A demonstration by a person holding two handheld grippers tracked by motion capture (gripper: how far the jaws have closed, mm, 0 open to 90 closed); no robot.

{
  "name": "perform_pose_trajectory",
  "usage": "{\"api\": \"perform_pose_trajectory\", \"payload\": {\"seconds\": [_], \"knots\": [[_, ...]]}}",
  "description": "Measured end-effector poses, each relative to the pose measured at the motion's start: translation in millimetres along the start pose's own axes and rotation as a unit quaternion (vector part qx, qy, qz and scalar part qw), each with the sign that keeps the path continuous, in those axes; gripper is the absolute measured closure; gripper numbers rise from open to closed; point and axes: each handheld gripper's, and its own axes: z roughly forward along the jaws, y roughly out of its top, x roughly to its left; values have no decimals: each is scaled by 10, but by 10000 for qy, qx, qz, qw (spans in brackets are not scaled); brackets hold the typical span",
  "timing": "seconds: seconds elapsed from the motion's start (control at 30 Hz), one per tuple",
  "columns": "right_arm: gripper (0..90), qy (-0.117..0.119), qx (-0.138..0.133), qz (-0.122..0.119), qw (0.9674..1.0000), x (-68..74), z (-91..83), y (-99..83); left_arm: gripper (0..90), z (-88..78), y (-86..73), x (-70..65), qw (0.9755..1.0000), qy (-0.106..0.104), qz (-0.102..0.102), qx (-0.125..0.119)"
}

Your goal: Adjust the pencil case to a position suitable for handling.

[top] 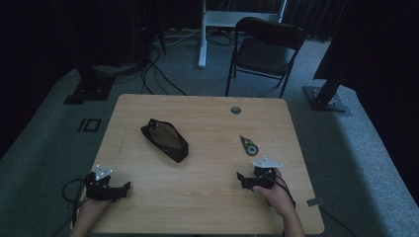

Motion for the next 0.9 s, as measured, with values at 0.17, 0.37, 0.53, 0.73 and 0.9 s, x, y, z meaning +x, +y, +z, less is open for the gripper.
{"api": "perform_pose_trajectory", "payload": {"seconds": [0.17, 0.37, 0.53, 0.73, 0.9], "knots": [[132, 85, -15, -21, 10000, 56, 43, 30, 1, 0, 0, 0, 10000, 0, 0, 0], [135, 211, -55, -104, 9997, 159, 107, 100, 2, 0, 0, 0, 10000, -1, 1, 1], [136, 332, -81, -154, 9993, 266, 172, 163, 2, 0, 0, 0, 10000, 0, 0, 0], [137, 485, -115, -236, 9985, 405, 267, 237, 2, 0, 0, 0, 10000, 0, 1, 1], [142, 558, -137, -273, 9980, 489, 328, 291, 2, 0, 0, 0, 10000, 0, 0, 0]]}}
